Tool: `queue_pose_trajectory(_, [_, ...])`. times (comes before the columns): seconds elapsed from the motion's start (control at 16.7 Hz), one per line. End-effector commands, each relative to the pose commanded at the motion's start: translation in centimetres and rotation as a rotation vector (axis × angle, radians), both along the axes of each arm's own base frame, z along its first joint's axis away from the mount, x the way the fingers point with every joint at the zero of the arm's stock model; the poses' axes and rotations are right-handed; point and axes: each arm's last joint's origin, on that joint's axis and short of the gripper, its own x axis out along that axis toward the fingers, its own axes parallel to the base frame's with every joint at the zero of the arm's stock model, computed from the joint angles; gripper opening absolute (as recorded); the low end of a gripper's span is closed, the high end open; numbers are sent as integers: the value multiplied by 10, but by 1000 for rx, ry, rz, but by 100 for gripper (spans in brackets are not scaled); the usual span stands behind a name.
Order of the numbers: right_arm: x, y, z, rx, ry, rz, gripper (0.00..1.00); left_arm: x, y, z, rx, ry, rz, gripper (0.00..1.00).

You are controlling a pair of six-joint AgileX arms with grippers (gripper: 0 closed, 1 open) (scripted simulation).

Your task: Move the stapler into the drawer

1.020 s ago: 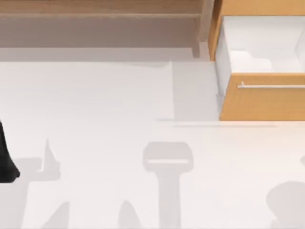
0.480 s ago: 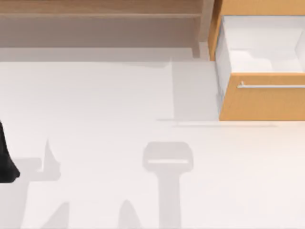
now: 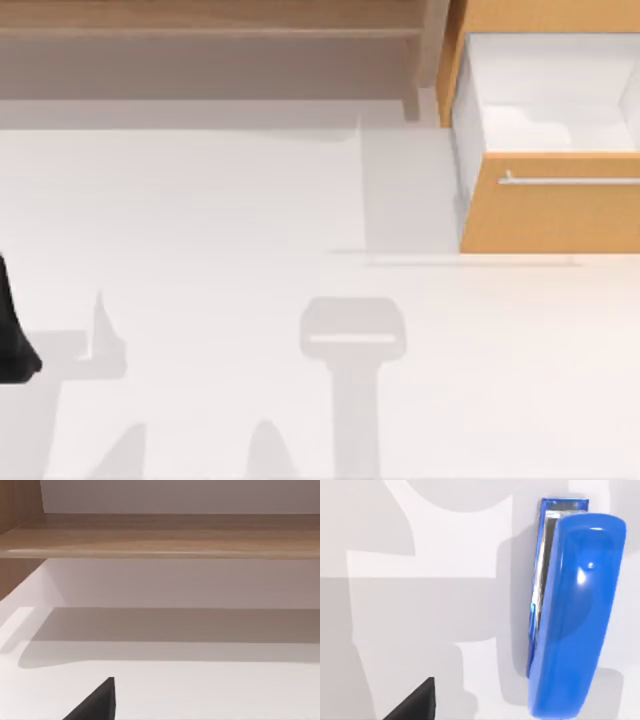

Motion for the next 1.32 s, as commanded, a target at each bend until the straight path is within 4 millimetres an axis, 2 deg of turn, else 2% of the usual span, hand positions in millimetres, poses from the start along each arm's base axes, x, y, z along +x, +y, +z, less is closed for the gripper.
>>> queue_pose_trajectory(0.24, [0, 1, -5, 0, 2, 2, 100, 0, 0, 0, 0, 0, 0, 100])
queue_pose_trajectory(0.72, [1, -1, -67, -2, -3, 0, 100, 0, 0, 0, 0, 0, 0, 100])
queue_pose_trajectory(0.96, [1, 0, -70, 0, 0, 0, 100, 0, 0, 0, 0, 0, 0, 100])
queue_pose_trajectory(1.32, [1, 0, -70, 0, 0, 0, 55, 0, 0, 0, 0, 0, 0, 100])
